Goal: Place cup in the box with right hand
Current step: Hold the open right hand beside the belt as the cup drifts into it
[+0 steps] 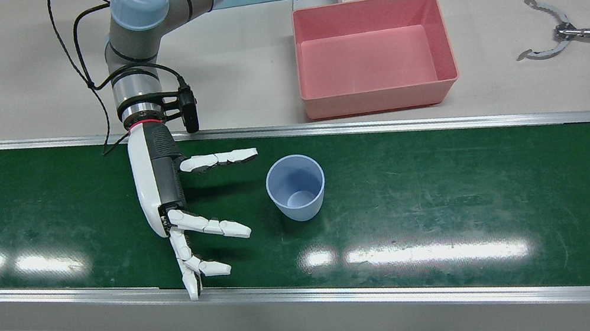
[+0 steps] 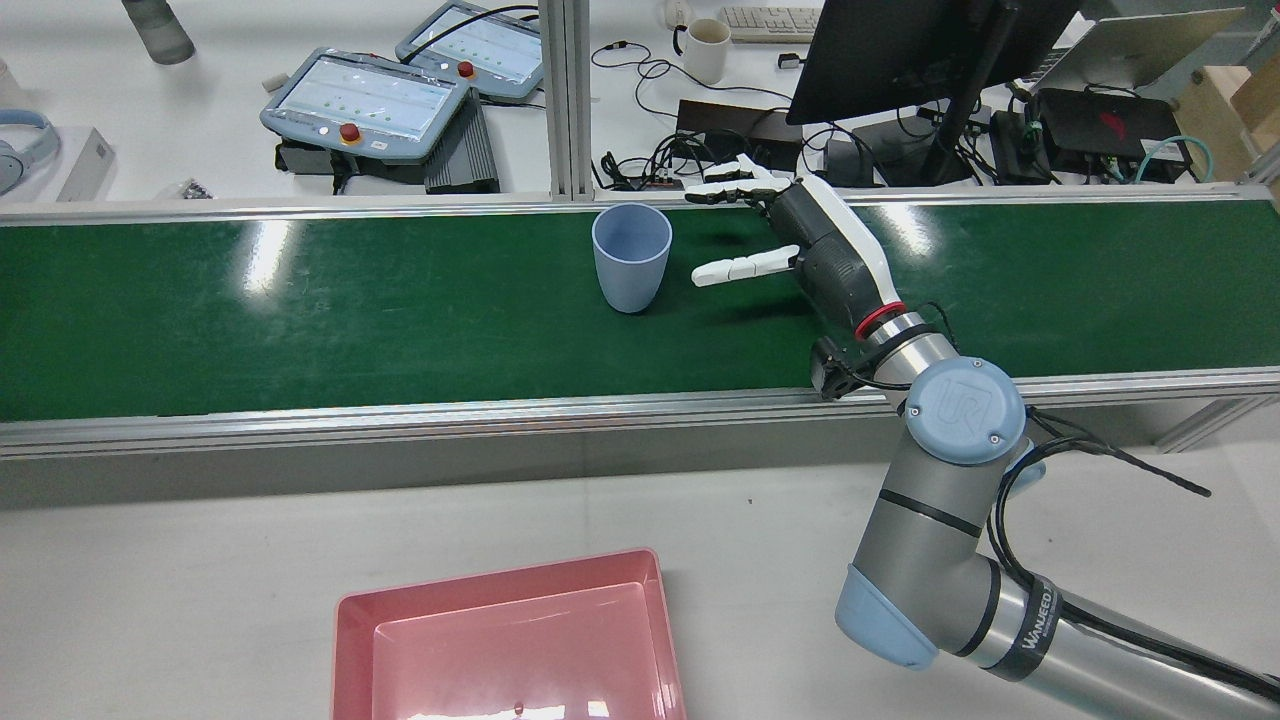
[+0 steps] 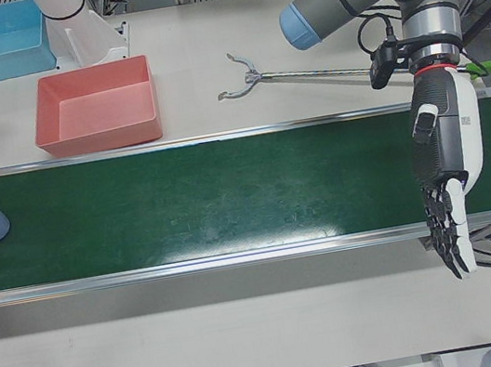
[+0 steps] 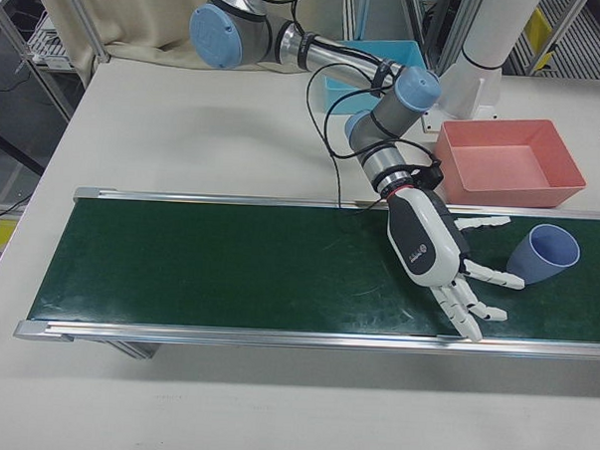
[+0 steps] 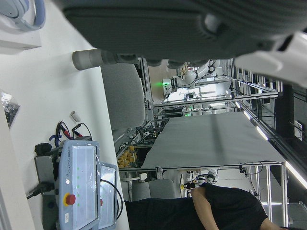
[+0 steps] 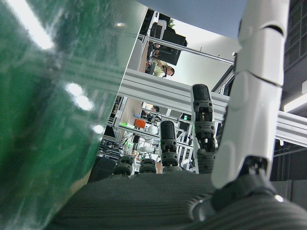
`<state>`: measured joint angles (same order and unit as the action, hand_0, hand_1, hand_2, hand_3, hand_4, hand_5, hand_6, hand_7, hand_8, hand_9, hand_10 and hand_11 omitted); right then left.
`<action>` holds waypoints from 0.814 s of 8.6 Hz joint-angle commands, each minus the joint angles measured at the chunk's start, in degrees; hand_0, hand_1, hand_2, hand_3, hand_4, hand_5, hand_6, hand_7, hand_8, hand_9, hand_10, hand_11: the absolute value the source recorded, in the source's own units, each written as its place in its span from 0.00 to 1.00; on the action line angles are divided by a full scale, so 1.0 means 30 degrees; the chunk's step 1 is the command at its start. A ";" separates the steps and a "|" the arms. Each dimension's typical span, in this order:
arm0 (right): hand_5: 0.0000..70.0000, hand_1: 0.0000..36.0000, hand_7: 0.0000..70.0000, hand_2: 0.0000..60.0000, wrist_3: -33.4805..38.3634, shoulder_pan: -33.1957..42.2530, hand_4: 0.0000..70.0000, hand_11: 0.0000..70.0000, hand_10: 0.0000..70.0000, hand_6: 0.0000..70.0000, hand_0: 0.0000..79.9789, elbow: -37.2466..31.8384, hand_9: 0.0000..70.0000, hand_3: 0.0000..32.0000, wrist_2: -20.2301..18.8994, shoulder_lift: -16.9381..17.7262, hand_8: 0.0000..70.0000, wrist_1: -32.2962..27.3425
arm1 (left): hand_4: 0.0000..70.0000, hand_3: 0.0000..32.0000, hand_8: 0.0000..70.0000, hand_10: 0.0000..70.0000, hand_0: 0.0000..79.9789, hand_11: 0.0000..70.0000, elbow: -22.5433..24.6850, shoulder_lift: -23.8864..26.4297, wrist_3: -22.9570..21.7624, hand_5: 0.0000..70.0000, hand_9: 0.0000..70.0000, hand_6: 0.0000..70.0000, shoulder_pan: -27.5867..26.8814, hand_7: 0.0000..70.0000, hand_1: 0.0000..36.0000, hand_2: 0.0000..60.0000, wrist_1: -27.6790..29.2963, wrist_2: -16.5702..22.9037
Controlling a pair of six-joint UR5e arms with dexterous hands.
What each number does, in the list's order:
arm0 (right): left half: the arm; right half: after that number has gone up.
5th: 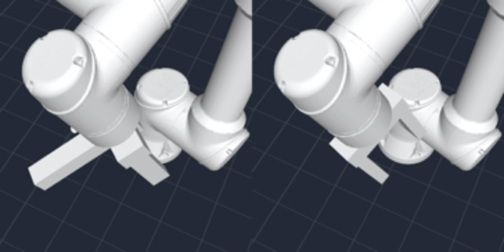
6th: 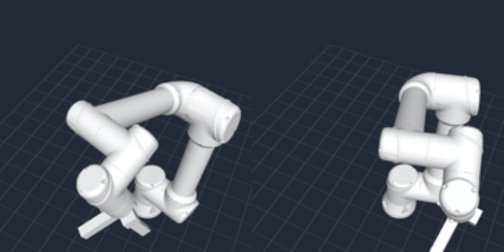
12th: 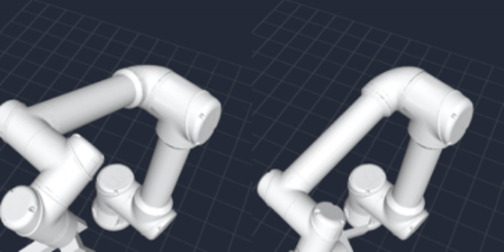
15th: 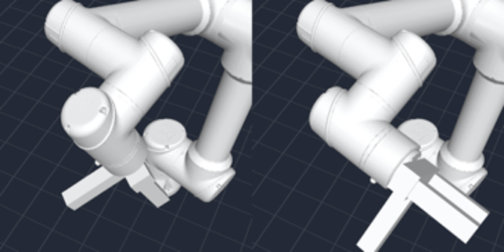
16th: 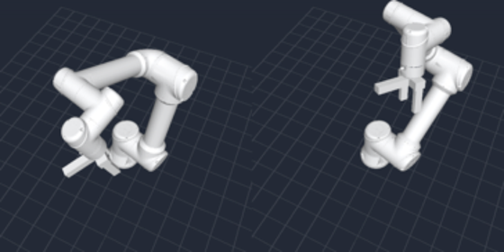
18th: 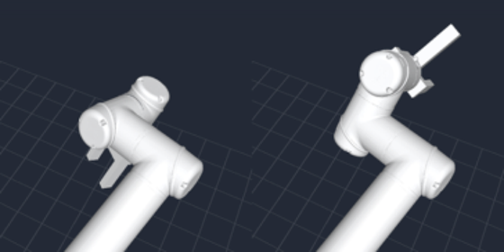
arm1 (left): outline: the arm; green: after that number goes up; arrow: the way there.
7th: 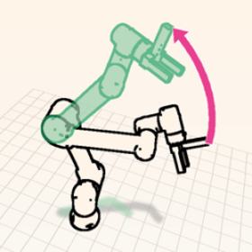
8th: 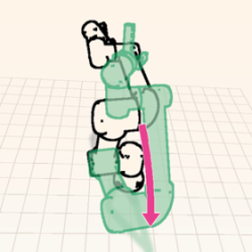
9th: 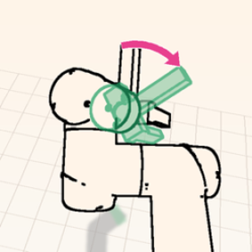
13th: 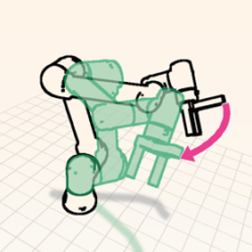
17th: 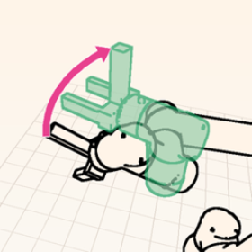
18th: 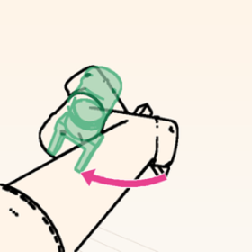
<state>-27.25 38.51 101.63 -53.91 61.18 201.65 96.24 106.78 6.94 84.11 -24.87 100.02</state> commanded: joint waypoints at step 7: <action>0.08 0.50 0.41 0.06 0.0000 -0.0268 0.36 0.09 0.04 0.10 0.69 0.0051 0.07 0.00 -0.0019 -0.0062 0.01 0.0050 | 0.00 0.00 0.00 0.00 0.00 0.00 -0.0029 0.0001 0.0000 0.00 0.00 0.00 0.0000 0.00 0.00 0.00 0.0000 0.0000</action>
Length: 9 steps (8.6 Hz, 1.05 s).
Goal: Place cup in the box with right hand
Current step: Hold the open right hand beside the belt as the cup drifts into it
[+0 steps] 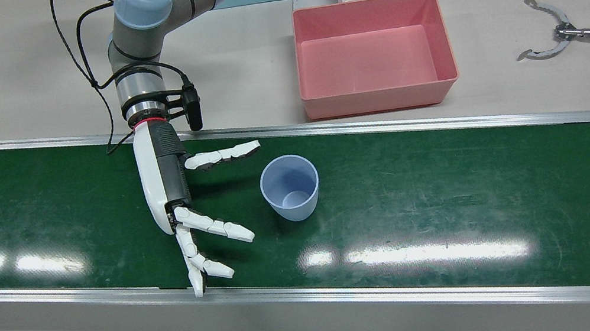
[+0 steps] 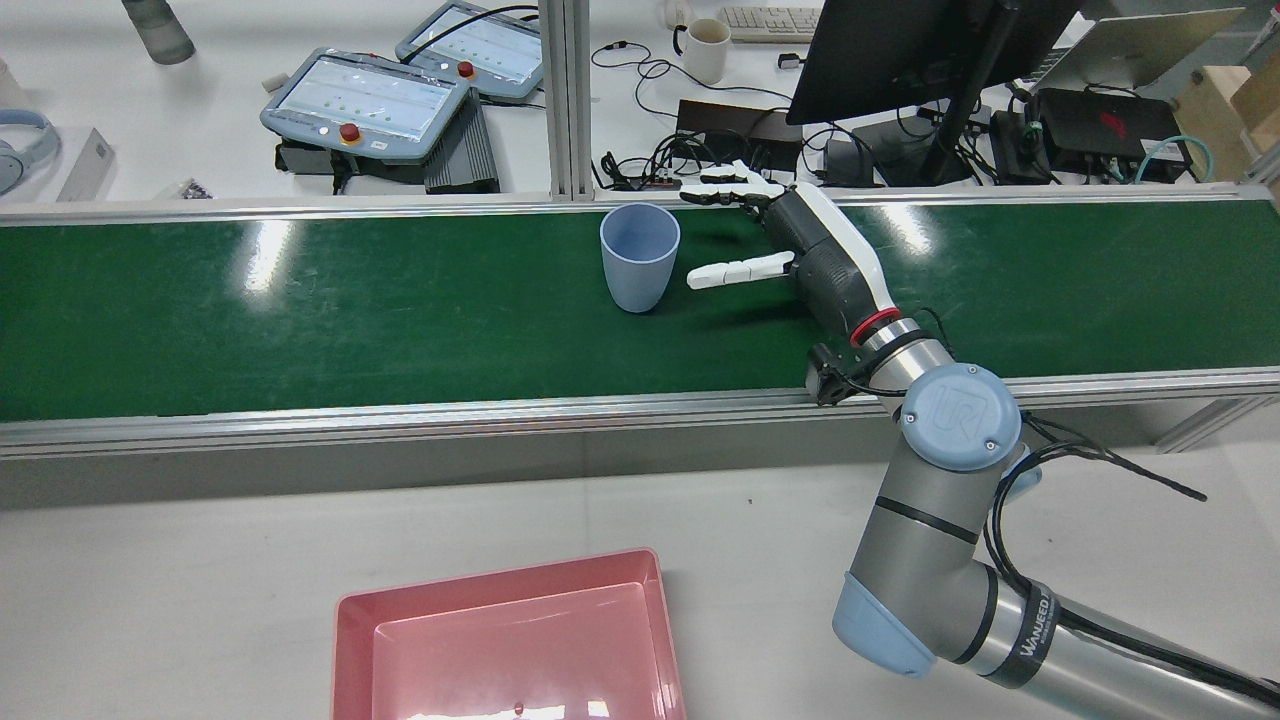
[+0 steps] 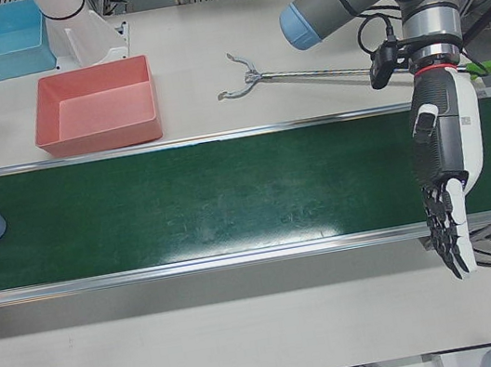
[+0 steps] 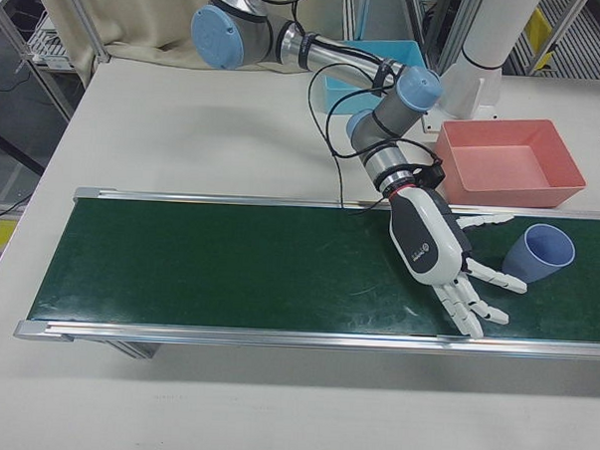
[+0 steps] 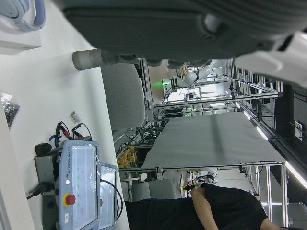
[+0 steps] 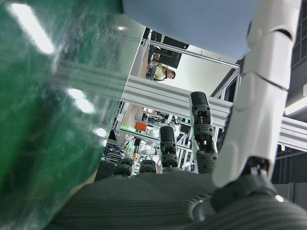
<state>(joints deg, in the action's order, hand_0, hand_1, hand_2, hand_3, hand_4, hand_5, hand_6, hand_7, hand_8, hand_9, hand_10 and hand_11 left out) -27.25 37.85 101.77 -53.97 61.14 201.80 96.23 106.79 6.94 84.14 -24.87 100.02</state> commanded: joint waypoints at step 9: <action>0.08 0.51 0.45 0.08 0.0000 -0.0225 0.38 0.10 0.05 0.11 0.69 -0.0057 0.09 0.00 0.0030 -0.0164 0.02 0.0000 | 0.00 0.00 0.00 0.00 0.00 0.00 0.0005 0.0000 0.0001 0.00 0.00 0.00 -0.0008 0.00 0.00 0.00 0.0000 0.0000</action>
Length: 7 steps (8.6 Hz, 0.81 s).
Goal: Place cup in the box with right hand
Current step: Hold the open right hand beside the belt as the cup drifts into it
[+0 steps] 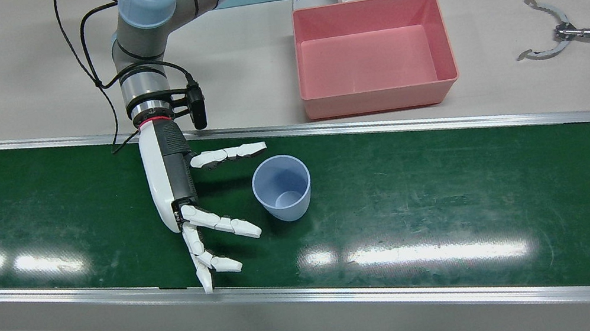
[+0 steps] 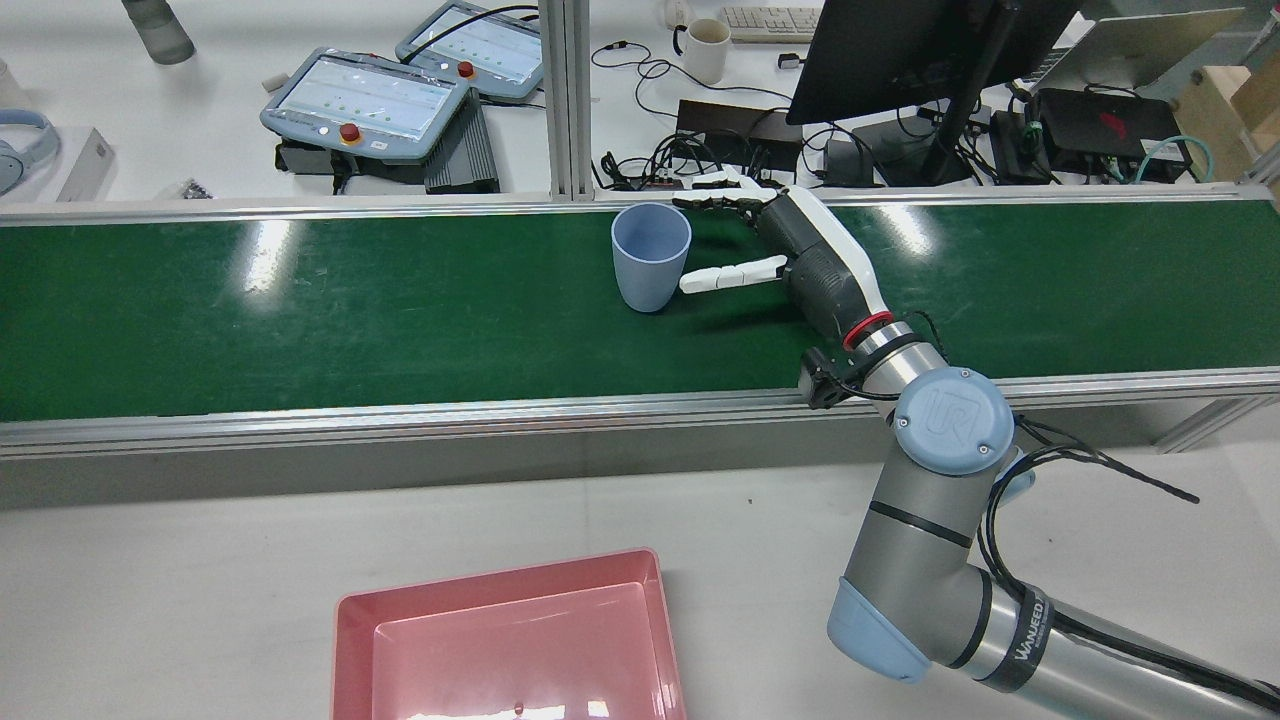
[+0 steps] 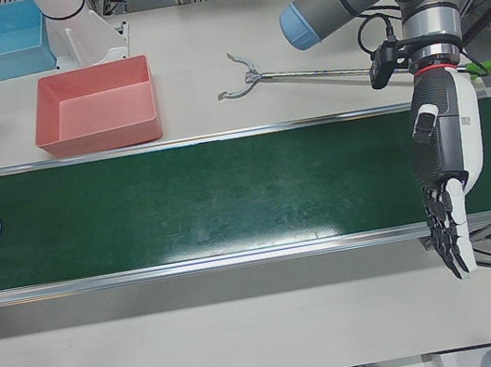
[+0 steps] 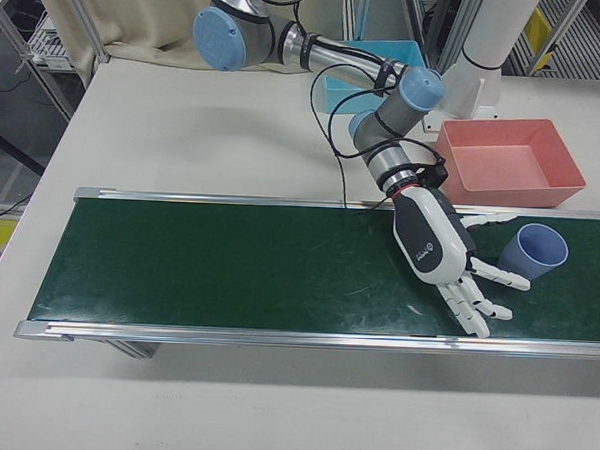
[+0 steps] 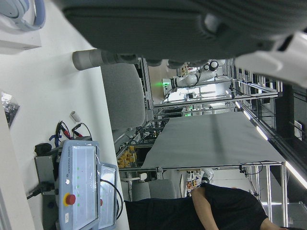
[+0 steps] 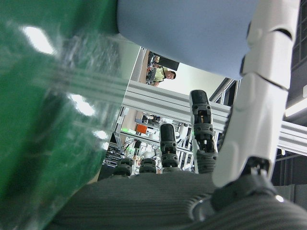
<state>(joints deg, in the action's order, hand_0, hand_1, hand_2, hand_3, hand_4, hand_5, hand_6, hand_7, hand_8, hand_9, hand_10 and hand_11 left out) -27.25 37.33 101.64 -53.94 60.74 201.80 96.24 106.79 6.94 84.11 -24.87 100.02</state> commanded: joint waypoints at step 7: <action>0.08 0.52 0.48 0.09 0.0000 -0.0285 0.38 0.10 0.05 0.11 0.69 -0.0013 0.09 0.00 0.0371 -0.0031 0.02 0.0000 | 0.00 0.00 0.00 0.00 0.00 0.00 0.0001 0.0000 0.0000 0.00 0.00 0.00 0.0000 0.00 0.00 0.00 0.0000 0.0000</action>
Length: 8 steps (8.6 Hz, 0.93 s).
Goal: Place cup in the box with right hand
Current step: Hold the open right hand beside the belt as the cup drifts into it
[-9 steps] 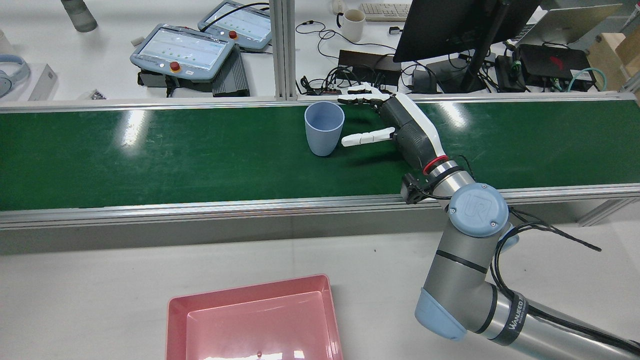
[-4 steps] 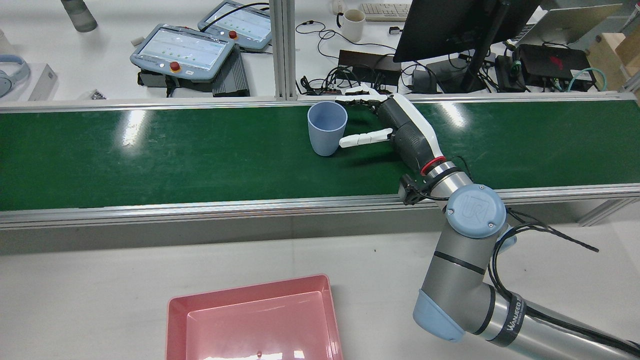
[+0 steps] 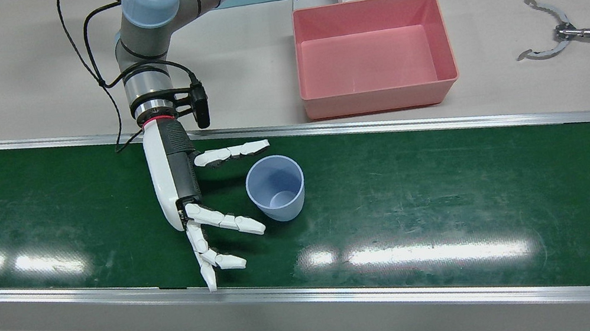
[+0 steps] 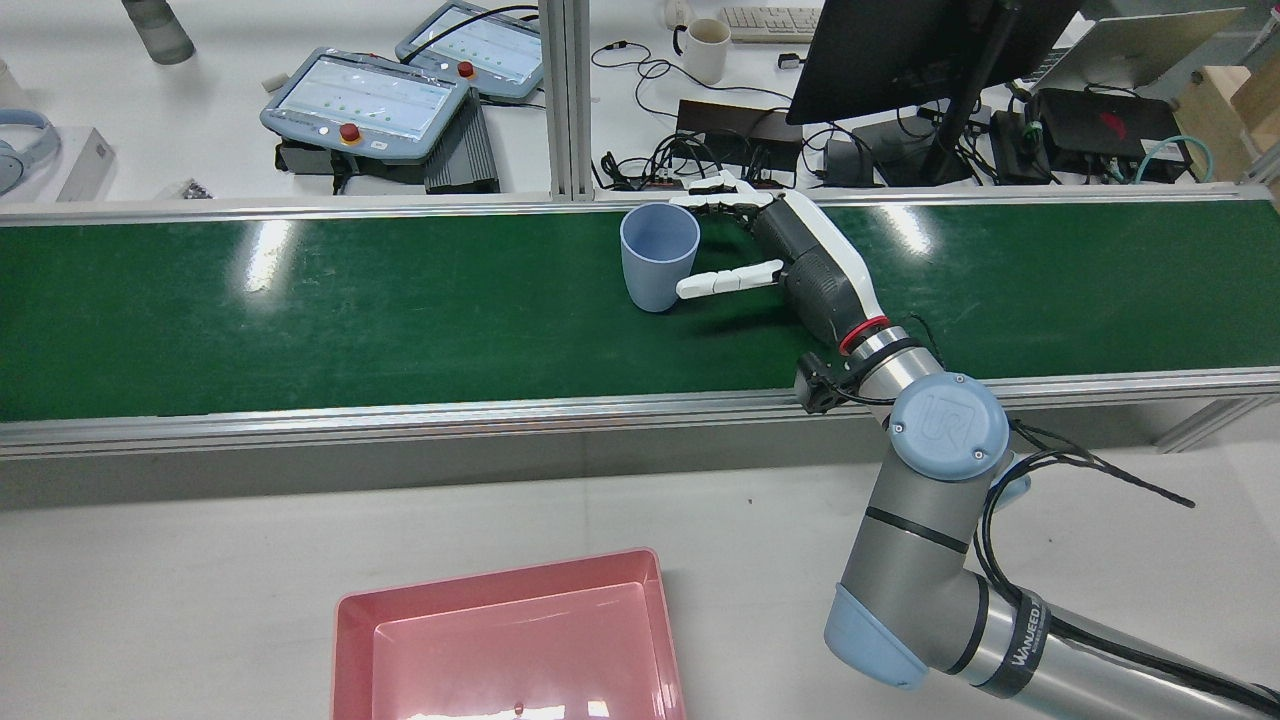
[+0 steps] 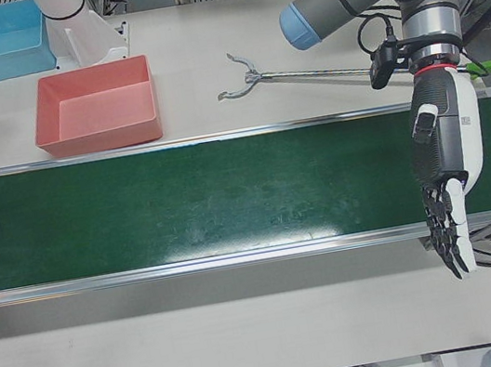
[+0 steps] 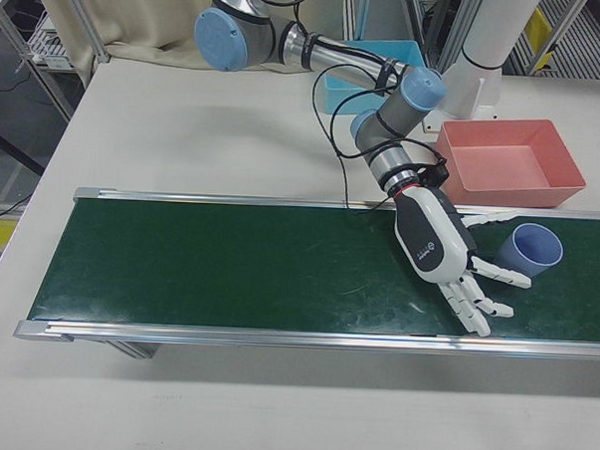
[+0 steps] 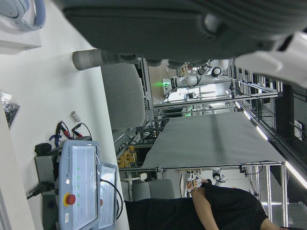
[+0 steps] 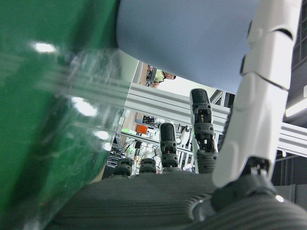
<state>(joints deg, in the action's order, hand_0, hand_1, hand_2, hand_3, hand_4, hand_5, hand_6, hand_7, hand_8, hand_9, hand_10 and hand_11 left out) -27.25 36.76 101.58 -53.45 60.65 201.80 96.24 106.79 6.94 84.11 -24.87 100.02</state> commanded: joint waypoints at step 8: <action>0.08 0.53 0.49 0.11 0.0000 -0.0096 0.40 0.10 0.05 0.12 0.70 0.0006 0.10 0.00 0.0267 -0.0117 0.02 0.0029 | 0.00 0.00 0.00 0.00 0.00 0.00 0.0000 0.0001 0.0000 0.00 0.00 0.00 0.0000 0.00 0.00 0.00 0.0000 0.0000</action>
<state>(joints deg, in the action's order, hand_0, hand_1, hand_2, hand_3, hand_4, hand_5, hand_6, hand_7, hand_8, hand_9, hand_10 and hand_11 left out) -27.25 36.47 101.60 -52.68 60.46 201.80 96.24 106.79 6.94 84.11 -24.87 100.02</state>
